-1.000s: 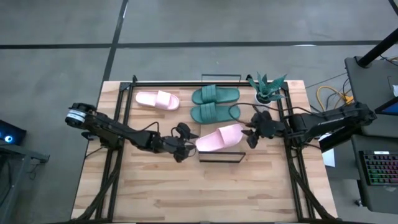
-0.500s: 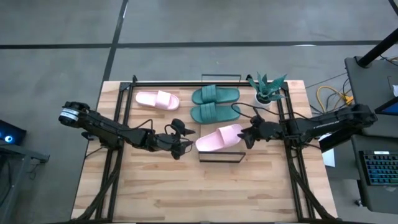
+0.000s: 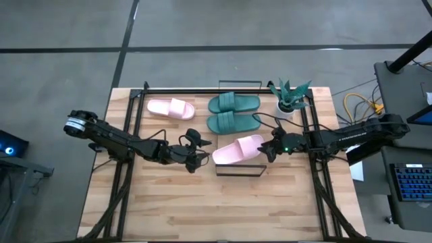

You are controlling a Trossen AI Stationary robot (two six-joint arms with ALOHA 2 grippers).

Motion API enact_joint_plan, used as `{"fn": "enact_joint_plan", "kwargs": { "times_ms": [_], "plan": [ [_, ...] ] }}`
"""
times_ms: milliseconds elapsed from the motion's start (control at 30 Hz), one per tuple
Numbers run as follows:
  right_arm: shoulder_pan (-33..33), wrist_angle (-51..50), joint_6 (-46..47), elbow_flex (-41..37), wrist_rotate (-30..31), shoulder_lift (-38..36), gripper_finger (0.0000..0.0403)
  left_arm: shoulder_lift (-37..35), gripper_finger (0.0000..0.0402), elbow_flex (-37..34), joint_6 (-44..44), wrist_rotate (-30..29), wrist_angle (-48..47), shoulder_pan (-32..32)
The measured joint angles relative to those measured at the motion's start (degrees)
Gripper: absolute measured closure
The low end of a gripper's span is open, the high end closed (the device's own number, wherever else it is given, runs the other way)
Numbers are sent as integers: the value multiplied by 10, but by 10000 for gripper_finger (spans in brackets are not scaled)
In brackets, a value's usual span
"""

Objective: Pick and place slides into the shelf
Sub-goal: Put the bottom pink slipper on the shelf

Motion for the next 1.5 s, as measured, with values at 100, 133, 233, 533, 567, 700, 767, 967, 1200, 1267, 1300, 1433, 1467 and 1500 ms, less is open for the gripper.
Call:
{"fn": "enact_joint_plan", "kwargs": {
  "times_ms": [100,133,233,533,567,700,767,967,1200,1267,1300,1433,1467,1500],
  "plan": [
    [0,-1,-8,0,1,-2,225,0,154,0,0,0,0,0],
    [0,-4,-13,2,2,-3,225,0,154,0,0,0,0,0],
    [0,-43,-31,25,9,-8,225,0,154,0,0,0,0,0],
    [0,-228,31,66,87,-9,225,0,154,0,-30,0,-23,0],
    [0,-221,33,64,84,-9,225,1,154,0,-30,0,-23,0],
    [0,-203,44,52,82,-9,225,1,154,-2,-30,-4,-21,0],
    [0,-201,67,45,88,-6,225,1,155,-2,-30,-11,-20,-1],
    [0,-126,90,10,93,-6,225,1,155,-2,-29,-11,-20,-1],
    [0,-60,76,-16,75,-5,225,1,155,-2,-30,-11,-20,-1],
    [0,-58,82,-22,75,-5,225,1,155,-2,-30,-11,-20,-1],
    [0,-56,85,-25,75,-5,225,1,155,-2,-30,-11,-20,-1],
    [0,-22,95,-44,75,-5,225,1,155,-2,-30,-11,-20,-1],
    [0,-7,95,-49,74,-5,225,1,155,-2,-30,-11,-20,-1],
    [0,5,92,-51,74,-5,225,1,155,-2,-30,-11,-20,-1]
  ]
}}
